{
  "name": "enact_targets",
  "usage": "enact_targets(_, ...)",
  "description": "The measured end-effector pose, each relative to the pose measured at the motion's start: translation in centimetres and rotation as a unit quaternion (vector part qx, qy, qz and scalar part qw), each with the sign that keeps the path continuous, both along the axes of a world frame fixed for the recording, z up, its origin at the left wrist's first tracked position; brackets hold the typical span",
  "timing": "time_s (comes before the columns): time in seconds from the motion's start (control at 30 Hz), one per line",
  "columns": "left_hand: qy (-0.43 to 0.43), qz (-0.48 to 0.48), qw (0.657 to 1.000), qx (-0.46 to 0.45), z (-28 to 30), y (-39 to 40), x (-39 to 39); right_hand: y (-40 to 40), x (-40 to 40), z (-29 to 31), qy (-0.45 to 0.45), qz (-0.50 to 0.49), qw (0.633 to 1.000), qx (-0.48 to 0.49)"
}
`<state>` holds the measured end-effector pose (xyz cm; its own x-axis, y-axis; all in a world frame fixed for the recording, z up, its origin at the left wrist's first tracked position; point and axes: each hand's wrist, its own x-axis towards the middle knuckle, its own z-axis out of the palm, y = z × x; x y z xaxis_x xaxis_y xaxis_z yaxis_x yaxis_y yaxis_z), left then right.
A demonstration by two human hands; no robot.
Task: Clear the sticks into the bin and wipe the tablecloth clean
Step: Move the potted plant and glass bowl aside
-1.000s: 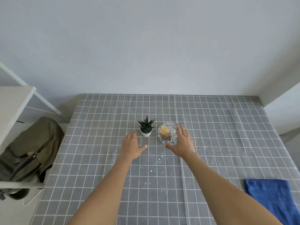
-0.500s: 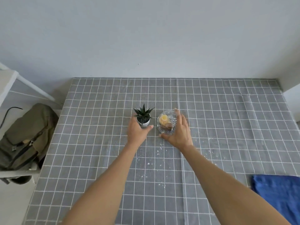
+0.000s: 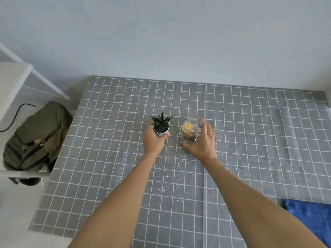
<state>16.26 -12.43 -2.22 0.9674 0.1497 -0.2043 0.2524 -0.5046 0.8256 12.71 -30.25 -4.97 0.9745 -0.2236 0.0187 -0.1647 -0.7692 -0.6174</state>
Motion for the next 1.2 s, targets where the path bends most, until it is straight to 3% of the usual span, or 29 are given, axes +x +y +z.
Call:
enact_targets(0.47, -0.001, 0.077, 0.997, -0.026, 1.0, 5.4, -3.3, 2.0, -1.3, 0.7, -0.026, -0.016, 1.000, 0.003)
enact_targets(1.2, -0.014, 0.291, 0.956, -0.022, 0.3, 22.0, -10.1, 21.7, 2.5, 1.0, -0.036, 0.195, 0.979, 0.043)
